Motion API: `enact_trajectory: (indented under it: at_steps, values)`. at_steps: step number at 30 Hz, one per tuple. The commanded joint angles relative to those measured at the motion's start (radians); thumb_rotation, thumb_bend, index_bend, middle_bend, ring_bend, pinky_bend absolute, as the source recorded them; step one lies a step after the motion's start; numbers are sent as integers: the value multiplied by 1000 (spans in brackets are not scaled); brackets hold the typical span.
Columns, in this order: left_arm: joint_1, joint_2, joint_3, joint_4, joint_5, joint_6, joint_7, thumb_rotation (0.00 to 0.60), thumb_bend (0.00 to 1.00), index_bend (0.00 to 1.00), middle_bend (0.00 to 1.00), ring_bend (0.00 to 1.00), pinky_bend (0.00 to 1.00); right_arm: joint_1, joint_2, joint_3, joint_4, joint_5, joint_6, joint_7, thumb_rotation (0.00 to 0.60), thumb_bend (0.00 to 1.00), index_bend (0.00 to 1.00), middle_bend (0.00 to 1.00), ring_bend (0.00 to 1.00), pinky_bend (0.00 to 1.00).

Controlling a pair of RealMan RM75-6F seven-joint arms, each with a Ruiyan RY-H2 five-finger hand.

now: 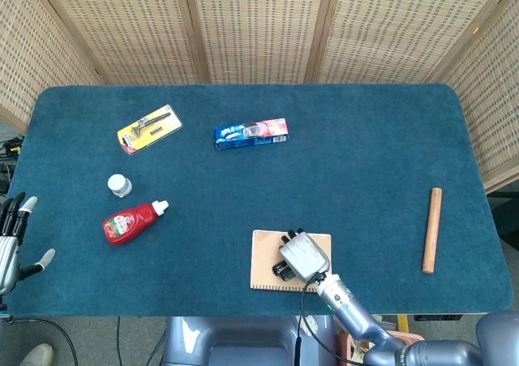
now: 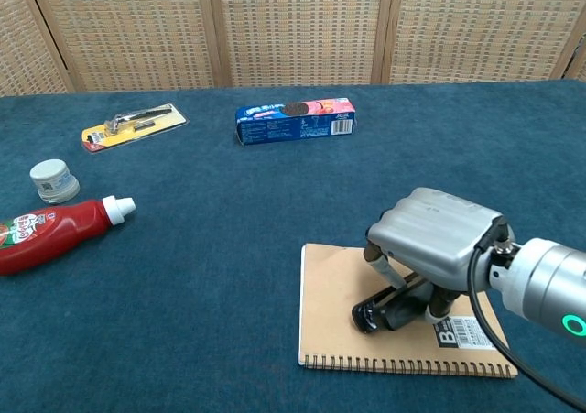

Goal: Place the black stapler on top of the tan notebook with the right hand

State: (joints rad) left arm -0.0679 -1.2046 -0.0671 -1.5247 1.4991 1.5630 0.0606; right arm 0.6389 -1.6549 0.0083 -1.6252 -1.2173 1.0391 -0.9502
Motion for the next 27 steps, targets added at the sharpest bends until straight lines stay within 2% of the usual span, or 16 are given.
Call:
enact_trajectory:
  at_steps: [1, 16, 24, 27]
  values:
    - [1, 1, -1, 0, -2, 1, -2, 600, 209, 34, 0, 0, 0, 8, -3, 9, -10, 39, 2, -46, 600, 155, 606, 319, 287, 426]
    - [4, 5, -3, 1, 4, 11, -10, 600, 209, 34, 0, 0, 0, 35, -20, 25, -62, 141, 55, -183, 600, 147, 428, 168, 170, 384]
    - [6, 7, -4, -1, 4, 13, -11, 600, 209, 33, 0, 0, 0, 50, -6, 31, -121, 178, 101, -249, 600, 96, 269, 16, 23, 314]
    - [8, 8, -5, -1, 3, 15, -14, 600, 209, 33, 0, 0, 0, 47, 17, 42, -153, 183, 148, -276, 600, 69, 211, 0, 1, 300]
